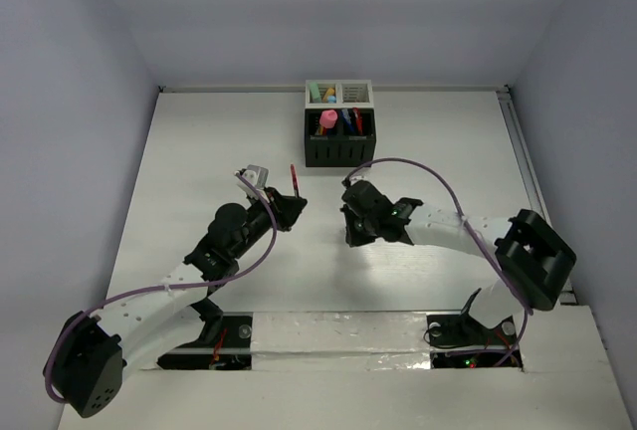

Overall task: Sort the stationery into containers
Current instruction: Move the pen to the center of the board.

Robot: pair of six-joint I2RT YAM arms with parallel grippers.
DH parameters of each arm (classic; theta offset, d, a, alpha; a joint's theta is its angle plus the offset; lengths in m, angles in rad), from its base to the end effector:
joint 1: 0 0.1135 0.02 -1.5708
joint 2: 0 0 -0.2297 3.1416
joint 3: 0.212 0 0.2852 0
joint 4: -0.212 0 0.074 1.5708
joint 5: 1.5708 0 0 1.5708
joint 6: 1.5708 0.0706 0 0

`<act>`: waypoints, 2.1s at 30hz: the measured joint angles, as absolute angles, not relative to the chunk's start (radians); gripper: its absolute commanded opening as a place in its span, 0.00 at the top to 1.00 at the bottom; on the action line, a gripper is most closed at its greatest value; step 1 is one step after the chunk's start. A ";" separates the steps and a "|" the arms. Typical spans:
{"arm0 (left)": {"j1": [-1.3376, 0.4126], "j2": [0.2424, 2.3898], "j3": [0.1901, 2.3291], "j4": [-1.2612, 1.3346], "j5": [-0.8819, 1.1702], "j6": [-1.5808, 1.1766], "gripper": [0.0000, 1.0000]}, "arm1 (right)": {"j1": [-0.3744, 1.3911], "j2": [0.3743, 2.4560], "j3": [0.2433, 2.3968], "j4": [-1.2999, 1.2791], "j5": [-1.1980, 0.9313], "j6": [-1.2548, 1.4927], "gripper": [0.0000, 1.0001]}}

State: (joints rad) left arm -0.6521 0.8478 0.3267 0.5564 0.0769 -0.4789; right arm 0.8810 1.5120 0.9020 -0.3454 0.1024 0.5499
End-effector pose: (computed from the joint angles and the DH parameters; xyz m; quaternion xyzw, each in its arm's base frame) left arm 0.2224 -0.1767 0.2041 0.0876 0.6890 -0.4078 0.5927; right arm 0.2300 0.2674 0.1145 -0.1416 0.9413 0.1616 0.2603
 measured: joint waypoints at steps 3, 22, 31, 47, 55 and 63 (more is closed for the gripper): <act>-0.652 0.844 0.327 0.556 0.072 -0.478 1.00 | 0.881 1.557 0.902 -0.332 0.095 0.550 1.00; -0.652 0.839 0.327 0.556 0.070 -0.478 1.00 | 0.852 1.698 0.971 -0.337 0.262 0.549 1.00; -0.652 0.840 0.327 0.556 0.071 -0.478 1.00 | 0.820 1.740 1.007 -0.305 0.329 0.524 0.83; -0.652 0.848 0.327 0.557 0.088 -0.479 1.00 | 0.804 1.618 0.939 -0.281 0.211 0.537 0.37; -0.652 0.847 0.327 0.557 0.089 -0.479 1.00 | 0.806 1.740 1.039 -0.284 0.176 0.538 0.55; -0.652 0.839 0.326 0.557 0.089 -0.479 1.00 | 0.834 1.815 1.119 -0.344 0.230 0.541 0.67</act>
State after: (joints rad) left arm -0.6521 0.8394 0.3264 0.5568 0.0891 -0.4789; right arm 0.8345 1.8153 1.1191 -0.3443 0.2302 0.5407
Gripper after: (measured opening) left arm 0.077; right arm 0.335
